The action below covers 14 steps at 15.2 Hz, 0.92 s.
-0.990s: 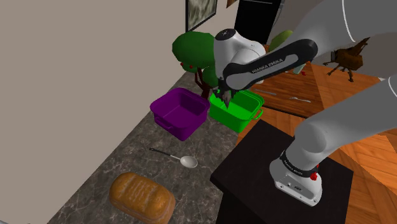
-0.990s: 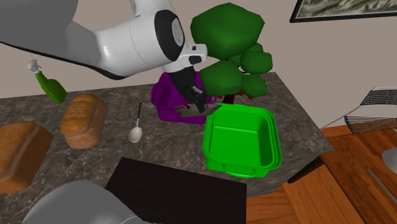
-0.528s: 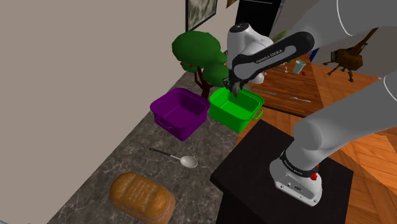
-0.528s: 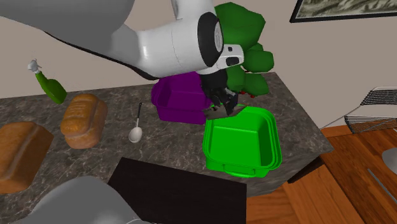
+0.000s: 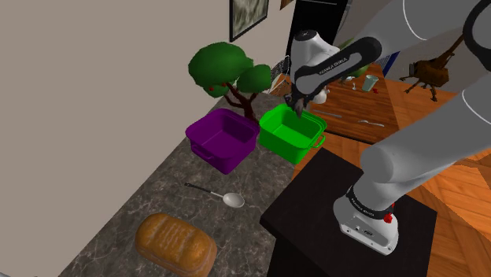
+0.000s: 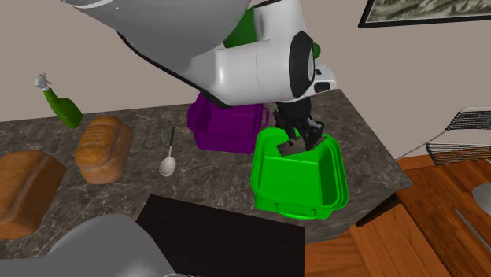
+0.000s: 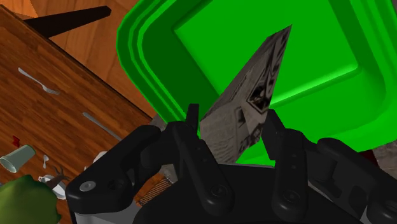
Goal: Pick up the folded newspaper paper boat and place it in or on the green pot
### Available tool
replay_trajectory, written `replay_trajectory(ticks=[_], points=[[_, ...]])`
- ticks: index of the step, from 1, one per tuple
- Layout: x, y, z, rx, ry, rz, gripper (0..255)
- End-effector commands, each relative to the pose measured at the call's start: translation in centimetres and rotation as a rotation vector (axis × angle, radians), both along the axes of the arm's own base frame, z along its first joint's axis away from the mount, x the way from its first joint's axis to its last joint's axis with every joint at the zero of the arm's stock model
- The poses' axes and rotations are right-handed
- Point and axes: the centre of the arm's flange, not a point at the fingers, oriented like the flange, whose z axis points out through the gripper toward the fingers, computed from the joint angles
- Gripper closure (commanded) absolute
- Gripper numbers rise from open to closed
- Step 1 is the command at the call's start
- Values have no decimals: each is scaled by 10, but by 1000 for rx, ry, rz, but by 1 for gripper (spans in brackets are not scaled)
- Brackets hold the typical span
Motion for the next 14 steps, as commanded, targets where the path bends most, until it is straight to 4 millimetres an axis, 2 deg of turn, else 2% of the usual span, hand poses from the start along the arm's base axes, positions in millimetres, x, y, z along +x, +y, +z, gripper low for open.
replay_trajectory(ticks=[1,10,14], points=[[-1,0,-11,0,0,1,255],[-1,0,-59,0,0,1,255],[-1,0,-59,0,0,1,255]])
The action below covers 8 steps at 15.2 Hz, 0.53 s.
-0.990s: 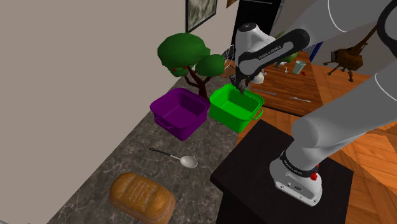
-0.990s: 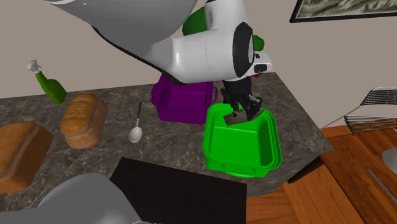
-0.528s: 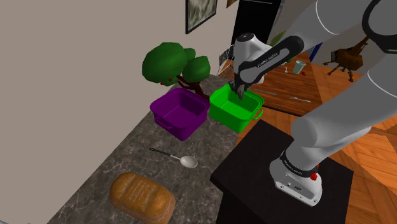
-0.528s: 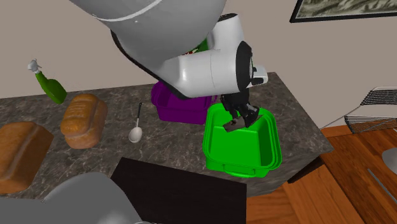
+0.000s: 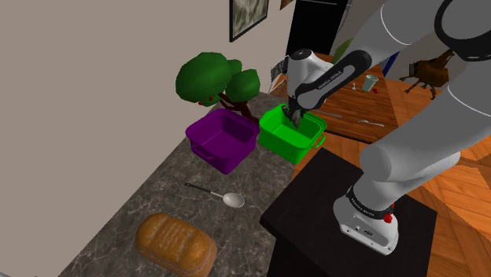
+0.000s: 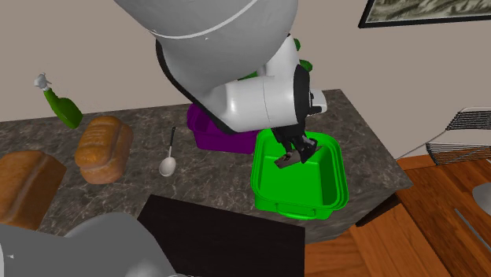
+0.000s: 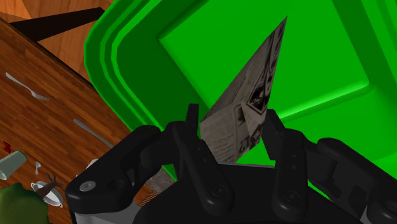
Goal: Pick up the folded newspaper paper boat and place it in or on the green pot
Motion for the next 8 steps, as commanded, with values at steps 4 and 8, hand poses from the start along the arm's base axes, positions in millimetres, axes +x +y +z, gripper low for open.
replay_trajectory(ticks=[4,8], points=[[0,0,0,0,0,0,255],[0,0,0,0,0,0,0]])
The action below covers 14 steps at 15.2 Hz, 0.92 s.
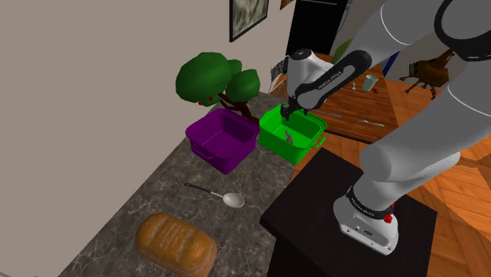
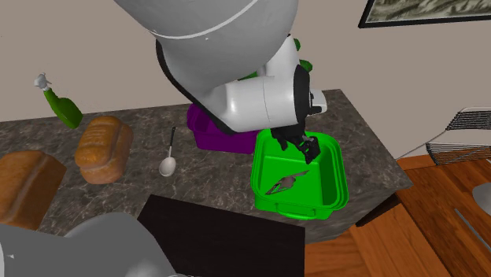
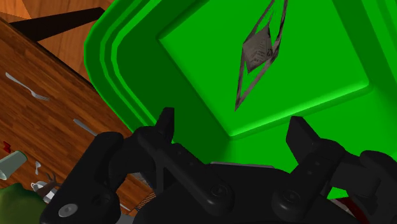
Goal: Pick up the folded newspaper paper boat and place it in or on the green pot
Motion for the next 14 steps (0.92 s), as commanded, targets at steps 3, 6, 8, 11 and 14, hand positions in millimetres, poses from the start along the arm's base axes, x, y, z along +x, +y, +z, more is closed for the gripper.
replay_trajectory(ticks=[3,6,8,11,14], points=[[0,4,13,0,0,0,0],[1,16,47,0,0,0,0],[1,16,47,0,0,0,0],[1,16,47,0,0,0,0],[1,16,47,0,0,0,0]])
